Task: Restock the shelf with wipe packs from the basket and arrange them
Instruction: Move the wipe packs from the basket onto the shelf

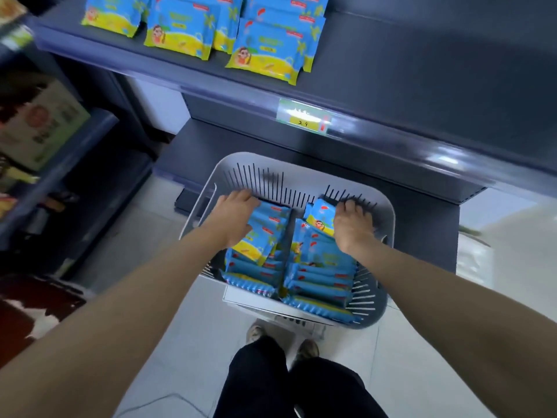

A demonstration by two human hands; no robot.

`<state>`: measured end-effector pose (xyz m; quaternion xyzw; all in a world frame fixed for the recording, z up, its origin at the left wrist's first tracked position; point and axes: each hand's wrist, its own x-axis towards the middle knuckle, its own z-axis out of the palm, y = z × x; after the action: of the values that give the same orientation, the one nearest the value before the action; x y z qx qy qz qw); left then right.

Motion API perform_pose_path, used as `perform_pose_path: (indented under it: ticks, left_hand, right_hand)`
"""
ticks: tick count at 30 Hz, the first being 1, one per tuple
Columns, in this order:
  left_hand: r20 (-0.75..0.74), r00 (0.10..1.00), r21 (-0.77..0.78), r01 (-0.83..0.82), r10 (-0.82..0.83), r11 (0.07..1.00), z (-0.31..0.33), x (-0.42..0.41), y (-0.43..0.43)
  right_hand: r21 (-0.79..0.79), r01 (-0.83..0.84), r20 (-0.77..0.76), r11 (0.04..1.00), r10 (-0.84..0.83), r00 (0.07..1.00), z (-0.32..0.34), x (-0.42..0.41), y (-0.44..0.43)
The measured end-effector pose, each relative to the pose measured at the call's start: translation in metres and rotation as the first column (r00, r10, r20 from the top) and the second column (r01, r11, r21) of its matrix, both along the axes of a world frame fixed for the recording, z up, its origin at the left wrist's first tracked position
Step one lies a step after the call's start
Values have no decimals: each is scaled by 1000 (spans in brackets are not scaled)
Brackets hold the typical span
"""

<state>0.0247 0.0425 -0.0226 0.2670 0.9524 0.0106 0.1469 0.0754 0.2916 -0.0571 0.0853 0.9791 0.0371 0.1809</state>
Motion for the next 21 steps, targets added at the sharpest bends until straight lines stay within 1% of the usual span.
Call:
perform_pose_path:
  ticks: [2,4,6,10,12,16,19,21]
  left_hand:
    - [19,999,-106,34,-32,994,-10,-7,-5]
    - [46,997,-180,74,-67,981,-20,-14,-7]
    - [98,991,-232,113,-93,966,-31,-22,-5]
    - [220,966,-324,200,-132,925,-52,-31,5]
    - [225,964,-344,214,-142,914,-61,-33,7]
    - [148,972,-382,227,-183,896,-62,-37,10]
    - [190,964,-392,250,-188,885,-52,-41,9]
    - [257,950,-330,257,-176,908,-35,-44,8]
  right_hand:
    - [21,-11,13,1000,11,1000,-3,-2,-1]
    - [10,-19,28,1000,19,999,-3,-4,-4]
    - [-37,-16,18,999,16,1000,1,-8,-7]
    - [-142,-20,-59,990,12,998,21,-17,-13]
    - [-176,-22,-93,984,6,996,33,-19,-17]
    - [-227,-35,-141,973,3,990,56,-24,-28]
    - [-238,-50,-170,970,9,985,76,-27,-37]
    - [-263,-48,-177,964,0,984,93,-32,-42]
